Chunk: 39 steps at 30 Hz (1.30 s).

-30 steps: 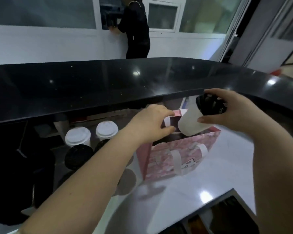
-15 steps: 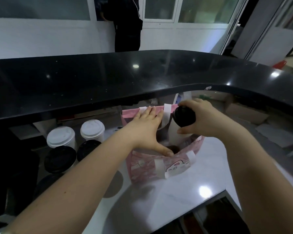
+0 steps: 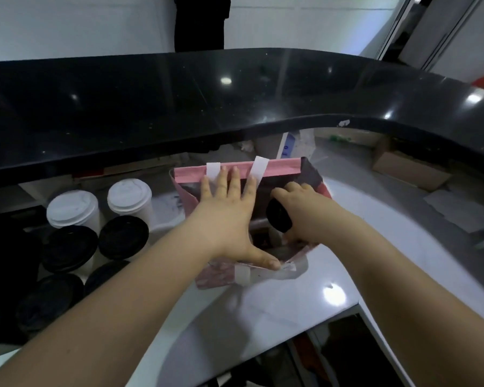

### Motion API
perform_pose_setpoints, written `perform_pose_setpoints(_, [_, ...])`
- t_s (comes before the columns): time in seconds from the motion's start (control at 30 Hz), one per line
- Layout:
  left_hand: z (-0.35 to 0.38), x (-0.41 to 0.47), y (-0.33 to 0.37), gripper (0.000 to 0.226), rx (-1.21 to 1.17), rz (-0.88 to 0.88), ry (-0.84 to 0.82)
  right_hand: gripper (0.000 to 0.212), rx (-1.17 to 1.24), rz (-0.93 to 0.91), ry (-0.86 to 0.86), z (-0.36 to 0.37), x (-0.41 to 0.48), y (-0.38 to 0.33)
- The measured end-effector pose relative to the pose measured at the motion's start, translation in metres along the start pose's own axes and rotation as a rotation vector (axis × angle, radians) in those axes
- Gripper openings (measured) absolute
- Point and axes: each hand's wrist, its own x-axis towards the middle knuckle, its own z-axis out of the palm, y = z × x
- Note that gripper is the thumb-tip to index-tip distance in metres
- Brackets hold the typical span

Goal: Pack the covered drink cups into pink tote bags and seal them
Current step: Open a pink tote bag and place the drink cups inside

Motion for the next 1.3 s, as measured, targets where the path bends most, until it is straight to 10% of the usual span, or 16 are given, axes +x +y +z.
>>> perform_pose_setpoints(1.3, [0.018,-0.022,0.017,0.144,0.03,-0.086,0.091,0.075,0.289,-0.141,-0.223,0.087,0.001,0.002])
